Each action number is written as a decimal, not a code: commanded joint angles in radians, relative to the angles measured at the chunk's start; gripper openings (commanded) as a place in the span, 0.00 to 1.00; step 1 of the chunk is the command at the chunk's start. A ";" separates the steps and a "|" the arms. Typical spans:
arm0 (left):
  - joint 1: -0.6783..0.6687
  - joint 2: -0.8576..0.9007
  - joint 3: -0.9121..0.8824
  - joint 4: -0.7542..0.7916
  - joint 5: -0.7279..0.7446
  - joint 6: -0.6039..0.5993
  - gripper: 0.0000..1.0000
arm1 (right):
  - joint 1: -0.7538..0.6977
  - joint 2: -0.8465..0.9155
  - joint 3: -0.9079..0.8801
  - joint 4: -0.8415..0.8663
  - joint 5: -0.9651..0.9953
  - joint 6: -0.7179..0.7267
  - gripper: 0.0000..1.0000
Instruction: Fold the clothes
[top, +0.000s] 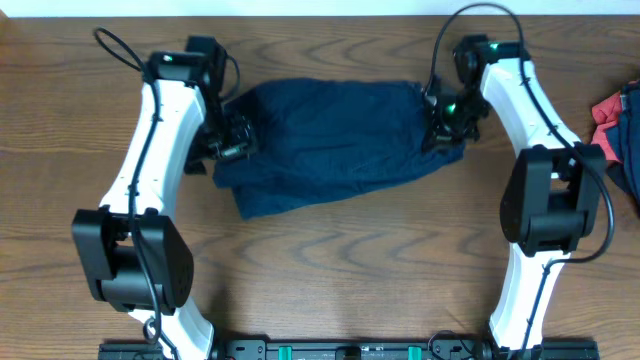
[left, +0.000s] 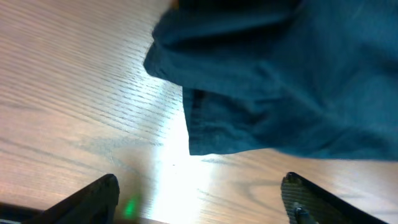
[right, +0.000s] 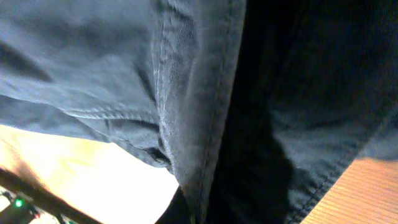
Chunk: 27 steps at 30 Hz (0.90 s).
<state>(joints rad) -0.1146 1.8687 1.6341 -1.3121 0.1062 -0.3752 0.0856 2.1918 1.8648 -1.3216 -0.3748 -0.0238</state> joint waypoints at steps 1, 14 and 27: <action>-0.040 -0.008 -0.090 0.017 0.042 0.024 0.83 | -0.007 -0.034 0.028 0.003 -0.012 0.035 0.01; -0.207 -0.008 -0.444 0.255 0.114 -0.056 0.53 | -0.004 -0.030 0.026 0.012 0.003 0.046 0.01; -0.066 -0.008 -0.480 0.457 0.103 -0.071 0.55 | -0.004 -0.030 0.026 -0.005 0.005 0.045 0.01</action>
<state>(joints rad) -0.1825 1.8683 1.1522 -0.8688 0.2176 -0.4446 0.0860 2.1773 1.8812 -1.3270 -0.3672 0.0082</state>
